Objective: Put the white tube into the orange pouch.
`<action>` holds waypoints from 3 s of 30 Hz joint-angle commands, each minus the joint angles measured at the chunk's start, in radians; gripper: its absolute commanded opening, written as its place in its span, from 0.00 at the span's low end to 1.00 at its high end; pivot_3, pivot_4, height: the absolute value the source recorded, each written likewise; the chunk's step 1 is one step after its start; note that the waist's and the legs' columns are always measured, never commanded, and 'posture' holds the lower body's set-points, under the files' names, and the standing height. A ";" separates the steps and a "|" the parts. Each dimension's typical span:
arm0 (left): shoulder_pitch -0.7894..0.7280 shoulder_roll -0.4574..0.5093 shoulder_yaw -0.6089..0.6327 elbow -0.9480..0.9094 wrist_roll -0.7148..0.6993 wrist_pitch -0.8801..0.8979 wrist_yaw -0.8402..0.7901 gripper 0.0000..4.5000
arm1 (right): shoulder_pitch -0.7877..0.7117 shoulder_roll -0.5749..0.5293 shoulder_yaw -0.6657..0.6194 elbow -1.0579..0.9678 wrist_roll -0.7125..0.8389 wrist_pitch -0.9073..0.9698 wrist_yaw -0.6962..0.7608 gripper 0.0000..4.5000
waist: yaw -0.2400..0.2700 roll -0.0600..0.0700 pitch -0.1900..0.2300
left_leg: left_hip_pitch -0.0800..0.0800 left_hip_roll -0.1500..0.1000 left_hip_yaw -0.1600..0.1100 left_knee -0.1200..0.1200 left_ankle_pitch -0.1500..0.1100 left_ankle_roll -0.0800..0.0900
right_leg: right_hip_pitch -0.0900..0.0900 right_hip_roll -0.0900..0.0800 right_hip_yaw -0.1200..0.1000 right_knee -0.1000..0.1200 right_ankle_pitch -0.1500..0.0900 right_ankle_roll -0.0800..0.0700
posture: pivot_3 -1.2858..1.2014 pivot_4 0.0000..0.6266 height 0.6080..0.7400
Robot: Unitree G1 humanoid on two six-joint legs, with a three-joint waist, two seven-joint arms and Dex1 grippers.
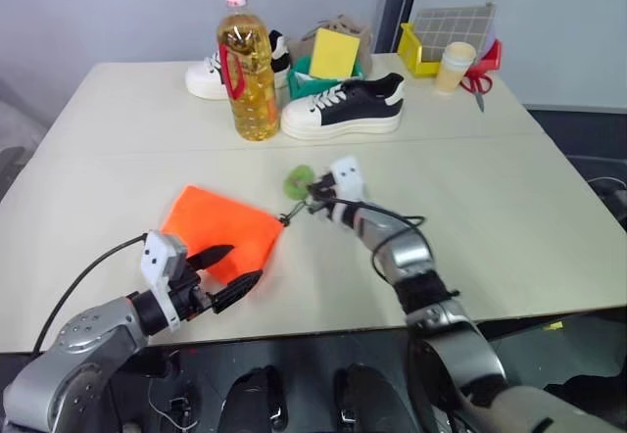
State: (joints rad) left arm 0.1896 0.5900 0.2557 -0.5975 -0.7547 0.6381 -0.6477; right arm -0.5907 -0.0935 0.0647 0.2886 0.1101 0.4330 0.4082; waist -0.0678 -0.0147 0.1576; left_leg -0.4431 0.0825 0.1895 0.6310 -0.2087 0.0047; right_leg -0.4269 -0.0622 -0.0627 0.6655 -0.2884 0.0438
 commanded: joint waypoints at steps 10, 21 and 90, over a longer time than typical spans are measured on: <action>-0.126 0.009 -0.059 0.057 0.011 -0.023 -0.051 0.98 | 0.318 -0.271 -0.039 -0.631 0.102 0.339 0.079 0.01 | 0.007 0.000 0.000 | 0.001 0.000 -0.001 0.000 -0.002 0.004 | 0.000 0.001 0.000 0.000 0.000 0.000 | 0.52 0.24 1.00; -0.070 0.071 -0.105 0.062 0.173 -0.151 -0.123 0.98 | 0.334 -0.366 0.018 -0.641 0.092 0.296 0.135 0.22 | 0.014 0.000 0.000 | 0.001 0.000 0.000 0.000 -0.002 0.005 | 0.000 0.001 0.000 0.000 -0.002 -0.003 | 0.52 0.24 1.00; -0.433 -0.081 -0.330 0.509 0.587 -0.735 -0.090 0.98 | 0.141 -0.233 -0.047 -0.765 0.420 0.270 0.165 0.01 | 0.026 -0.001 0.000 | 0.001 0.000 0.000 0.002 -0.001 0.009 | 0.001 0.002 -0.001 0.001 0.000 0.000 | 0.52 0.24 1.00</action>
State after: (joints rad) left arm -0.2407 0.5163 -0.0938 -0.0812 -0.1222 -0.0818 -0.7239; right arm -0.4303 -0.3392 0.0286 -0.4278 0.5062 0.7128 0.5885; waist -0.0413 -0.0154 0.1572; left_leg -0.4425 0.0826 0.1893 0.6335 -0.2095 0.0129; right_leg -0.4256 -0.0602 -0.0637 0.6668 -0.2882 0.0445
